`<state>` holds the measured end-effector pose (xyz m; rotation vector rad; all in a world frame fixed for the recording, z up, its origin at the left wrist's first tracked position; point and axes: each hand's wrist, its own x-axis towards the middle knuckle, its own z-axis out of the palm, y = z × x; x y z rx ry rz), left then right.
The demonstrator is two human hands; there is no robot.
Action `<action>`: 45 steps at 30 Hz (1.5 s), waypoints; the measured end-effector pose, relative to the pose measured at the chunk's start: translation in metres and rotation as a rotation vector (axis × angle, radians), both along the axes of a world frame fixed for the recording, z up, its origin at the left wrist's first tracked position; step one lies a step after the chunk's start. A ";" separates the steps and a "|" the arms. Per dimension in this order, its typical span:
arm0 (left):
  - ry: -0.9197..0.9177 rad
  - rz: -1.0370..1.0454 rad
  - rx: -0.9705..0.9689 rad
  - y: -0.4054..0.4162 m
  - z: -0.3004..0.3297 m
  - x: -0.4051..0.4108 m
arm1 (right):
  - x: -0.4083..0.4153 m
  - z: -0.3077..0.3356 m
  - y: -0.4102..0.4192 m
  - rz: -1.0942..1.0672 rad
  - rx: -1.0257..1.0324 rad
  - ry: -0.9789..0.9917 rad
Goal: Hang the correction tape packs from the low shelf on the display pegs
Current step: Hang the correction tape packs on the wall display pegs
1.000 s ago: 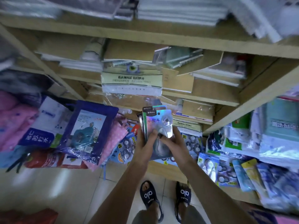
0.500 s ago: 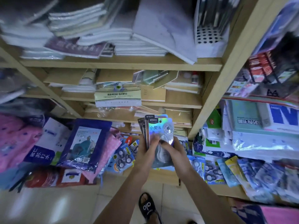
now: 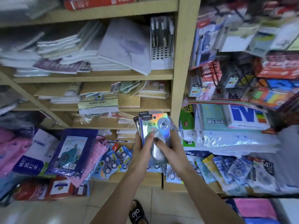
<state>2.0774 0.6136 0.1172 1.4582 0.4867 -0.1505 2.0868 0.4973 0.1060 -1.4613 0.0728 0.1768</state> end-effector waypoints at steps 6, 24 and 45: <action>-0.070 -0.080 -0.117 -0.043 0.047 0.006 | -0.006 0.046 -0.048 -0.096 -0.090 -0.164; -0.279 -0.212 -0.161 -0.114 0.150 0.022 | 0.007 0.150 -0.124 -0.244 0.044 -0.232; -0.592 -0.510 -0.191 -0.102 0.273 0.085 | 0.038 0.277 -0.122 -0.217 0.204 -0.473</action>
